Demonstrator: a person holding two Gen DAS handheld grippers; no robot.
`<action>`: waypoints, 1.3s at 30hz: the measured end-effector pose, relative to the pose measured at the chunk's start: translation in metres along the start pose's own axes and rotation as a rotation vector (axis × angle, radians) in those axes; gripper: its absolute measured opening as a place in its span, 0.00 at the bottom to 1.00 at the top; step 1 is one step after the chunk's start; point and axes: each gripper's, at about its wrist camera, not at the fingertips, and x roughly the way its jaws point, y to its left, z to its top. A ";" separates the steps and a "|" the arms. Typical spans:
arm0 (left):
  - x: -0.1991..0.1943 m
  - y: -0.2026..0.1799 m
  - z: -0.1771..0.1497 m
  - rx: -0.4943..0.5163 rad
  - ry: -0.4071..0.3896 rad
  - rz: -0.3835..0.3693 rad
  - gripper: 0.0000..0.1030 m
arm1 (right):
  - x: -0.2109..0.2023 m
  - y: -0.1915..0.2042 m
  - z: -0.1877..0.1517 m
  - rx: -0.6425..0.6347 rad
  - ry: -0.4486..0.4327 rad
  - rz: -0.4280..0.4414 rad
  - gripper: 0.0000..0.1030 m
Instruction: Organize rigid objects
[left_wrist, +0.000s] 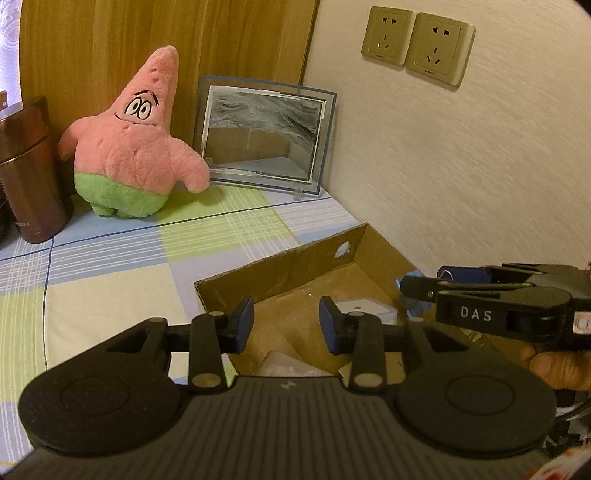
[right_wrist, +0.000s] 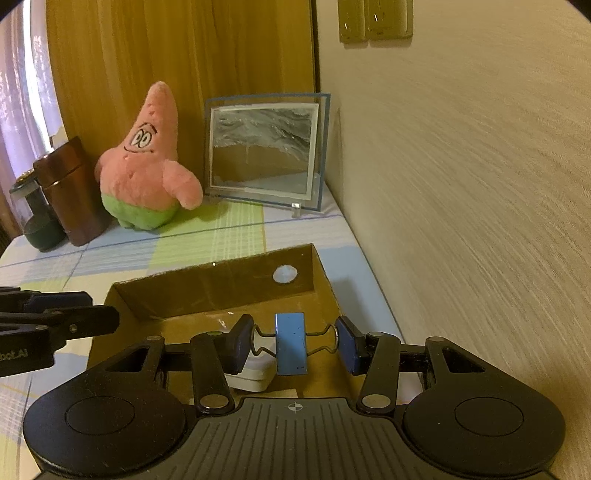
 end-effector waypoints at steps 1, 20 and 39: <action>-0.001 0.000 -0.001 -0.001 -0.001 0.002 0.32 | 0.001 -0.001 0.000 0.005 0.001 0.003 0.44; -0.086 -0.010 -0.038 0.003 -0.052 0.066 0.88 | -0.086 0.007 -0.027 0.021 0.005 -0.041 0.76; -0.230 -0.043 -0.124 -0.043 -0.049 0.119 0.98 | -0.231 0.045 -0.103 0.013 0.021 -0.075 0.86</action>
